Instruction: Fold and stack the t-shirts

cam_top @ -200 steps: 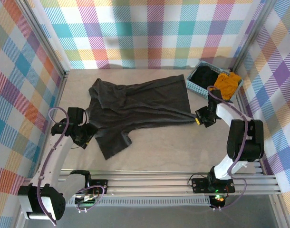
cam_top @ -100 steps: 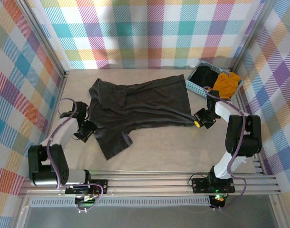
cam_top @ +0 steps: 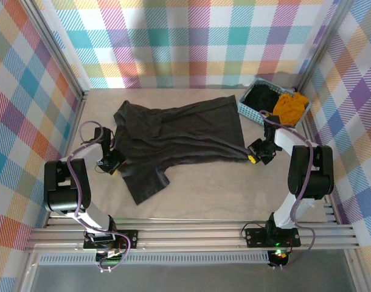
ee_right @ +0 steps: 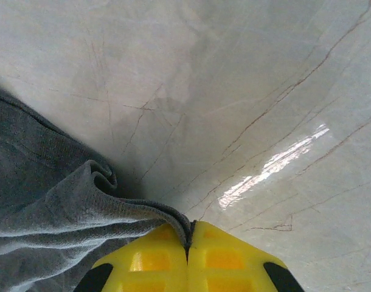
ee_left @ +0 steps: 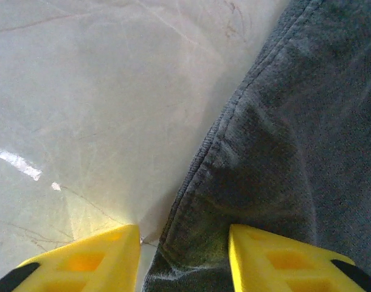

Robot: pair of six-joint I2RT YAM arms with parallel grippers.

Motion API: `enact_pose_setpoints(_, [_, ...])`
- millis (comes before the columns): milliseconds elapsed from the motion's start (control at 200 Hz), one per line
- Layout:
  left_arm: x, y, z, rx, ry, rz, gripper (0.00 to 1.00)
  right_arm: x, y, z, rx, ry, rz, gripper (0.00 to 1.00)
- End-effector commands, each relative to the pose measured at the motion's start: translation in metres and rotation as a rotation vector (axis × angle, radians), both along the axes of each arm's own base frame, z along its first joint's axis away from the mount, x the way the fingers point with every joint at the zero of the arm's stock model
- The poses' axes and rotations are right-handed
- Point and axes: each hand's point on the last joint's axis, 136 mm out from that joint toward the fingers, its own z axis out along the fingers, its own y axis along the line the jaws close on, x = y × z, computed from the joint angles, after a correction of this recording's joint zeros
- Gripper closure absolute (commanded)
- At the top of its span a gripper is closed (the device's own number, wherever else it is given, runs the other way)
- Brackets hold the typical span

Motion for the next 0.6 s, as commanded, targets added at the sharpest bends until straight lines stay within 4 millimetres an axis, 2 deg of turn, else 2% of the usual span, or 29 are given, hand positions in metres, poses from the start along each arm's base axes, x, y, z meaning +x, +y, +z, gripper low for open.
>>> enact_pose_setpoints(0, [0.002,-0.001,-0.002,-0.019,-0.027,-0.002,0.66,0.001,0.003,0.0,0.015,0.016,0.011,1.0])
enact_pose_setpoints(90, [0.005,-0.002,-0.008,-0.023,-0.023,-0.015,0.86,0.004,0.004,0.002,0.021,0.003,0.012,1.0])
enact_pose_setpoints(185, [0.014,-0.003,-0.002,-0.03,-0.051,-0.005,1.0,0.01,0.006,0.005,0.034,-0.024,0.028,1.0])
enact_pose_setpoints(255, [0.024,-0.002,0.014,-0.036,-0.1,0.027,1.0,0.021,0.015,0.014,0.066,-0.088,0.072,1.0])
enact_pose_setpoints(310, [0.034,-0.003,0.035,-0.058,-0.159,0.059,1.0,0.031,0.025,0.027,0.075,-0.15,0.128,1.0])
enact_pose_setpoints(375, [0.049,-0.006,0.07,-0.094,-0.251,0.1,1.0,0.045,0.038,0.052,0.056,-0.248,0.207,1.0])
enact_pose_setpoints(465, [0.072,-0.009,0.133,-0.139,-0.408,0.142,1.0,0.064,0.053,0.1,0.042,-0.398,0.274,1.0])
enact_pose_setpoints(540, [0.09,-0.007,0.197,-0.16,-0.548,0.163,1.0,0.086,0.056,0.149,0.037,-0.535,0.271,1.0])
enact_pose_setpoints(595, [0.101,-0.005,0.249,-0.168,-0.646,0.164,1.0,0.104,0.055,0.197,0.019,-0.657,0.269,1.0])
